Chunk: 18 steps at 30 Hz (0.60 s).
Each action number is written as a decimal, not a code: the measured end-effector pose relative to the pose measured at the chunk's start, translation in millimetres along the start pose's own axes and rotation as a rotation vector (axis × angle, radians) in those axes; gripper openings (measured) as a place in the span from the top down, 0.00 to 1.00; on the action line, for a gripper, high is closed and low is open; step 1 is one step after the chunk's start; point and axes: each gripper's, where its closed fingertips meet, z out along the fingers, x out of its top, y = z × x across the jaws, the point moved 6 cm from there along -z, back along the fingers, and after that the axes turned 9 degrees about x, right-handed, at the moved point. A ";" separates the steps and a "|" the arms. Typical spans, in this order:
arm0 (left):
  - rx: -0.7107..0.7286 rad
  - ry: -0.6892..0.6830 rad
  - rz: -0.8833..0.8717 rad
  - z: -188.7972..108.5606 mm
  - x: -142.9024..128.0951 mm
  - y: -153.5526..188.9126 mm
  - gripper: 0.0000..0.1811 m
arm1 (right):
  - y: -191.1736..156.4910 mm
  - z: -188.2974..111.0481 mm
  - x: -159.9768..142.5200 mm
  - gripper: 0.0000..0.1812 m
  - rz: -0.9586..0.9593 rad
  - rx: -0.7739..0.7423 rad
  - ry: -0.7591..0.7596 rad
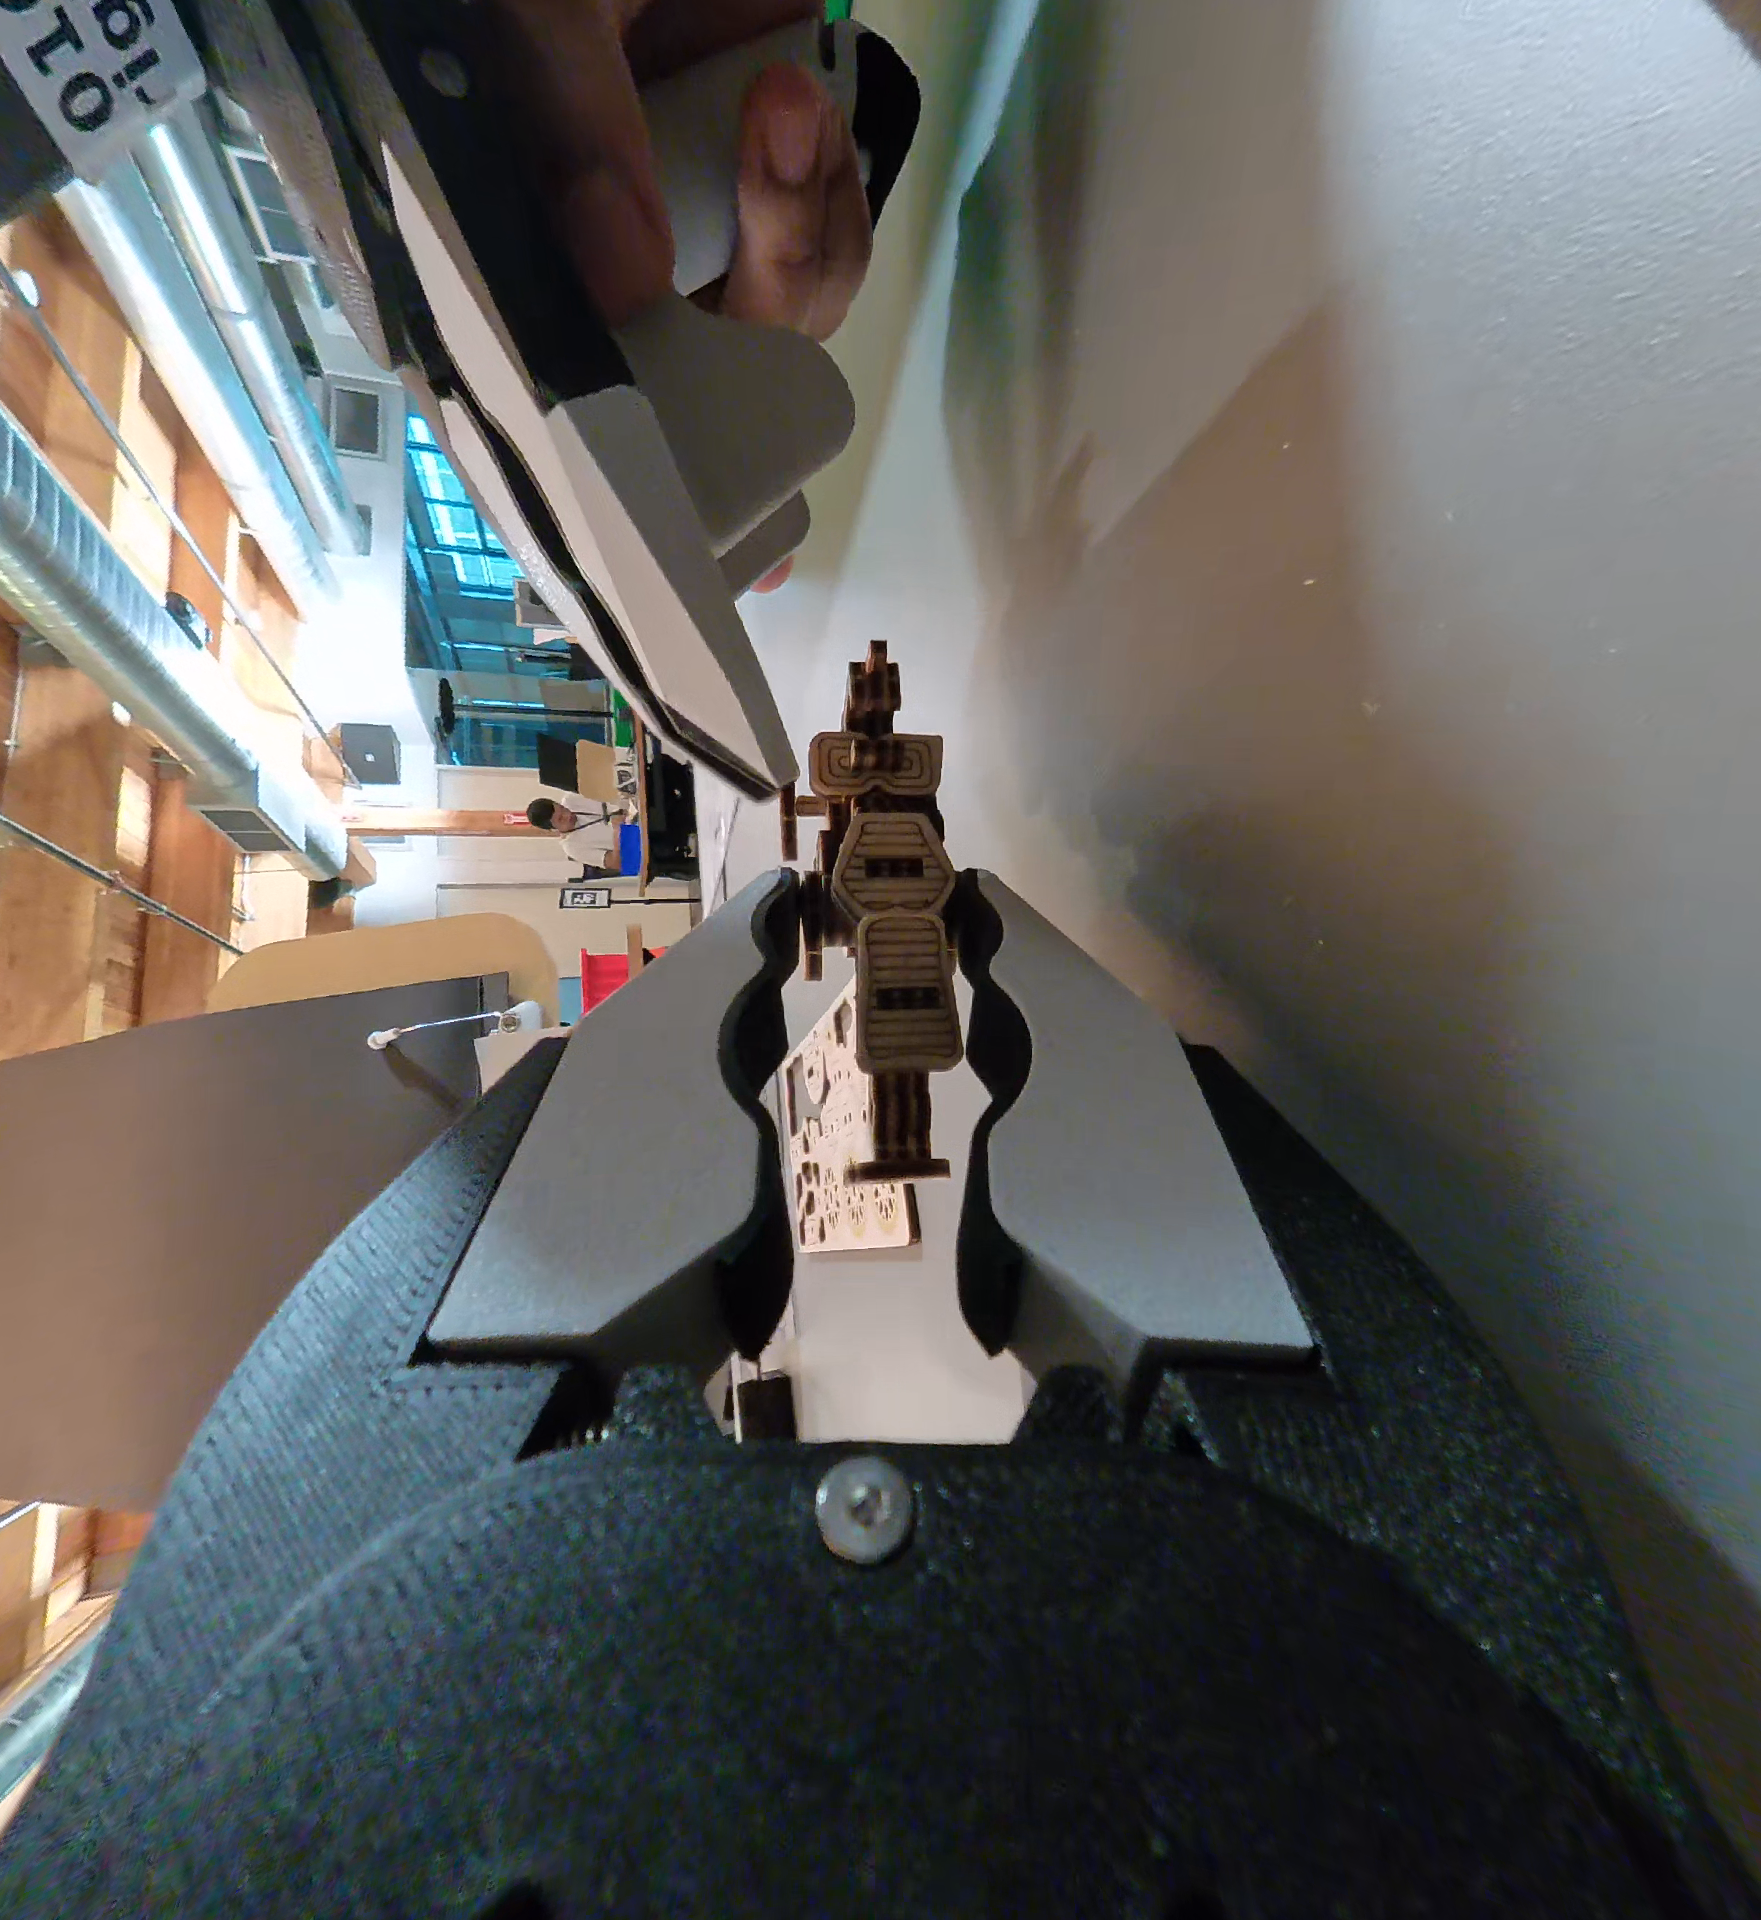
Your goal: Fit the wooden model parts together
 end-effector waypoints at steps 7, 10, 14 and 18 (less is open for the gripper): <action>0.002 -0.004 0.012 0.3 0.2 0.5 0.84 | 0.3 0.3 -0.4 0.97 -0.004 -0.013 -0.013; 0.005 -0.007 0.016 0.6 -0.3 0.4 0.84 | 0.0 0.1 -0.7 0.97 -0.007 -0.012 -0.017; 0.007 -0.007 0.019 0.5 -0.3 0.2 0.84 | 0.1 0.3 -0.4 0.97 -0.010 -0.016 -0.019; 0.010 -0.008 0.021 0.7 -0.4 -0.1 0.84 | 0.0 0.0 0.2 0.97 -0.007 -0.014 -0.013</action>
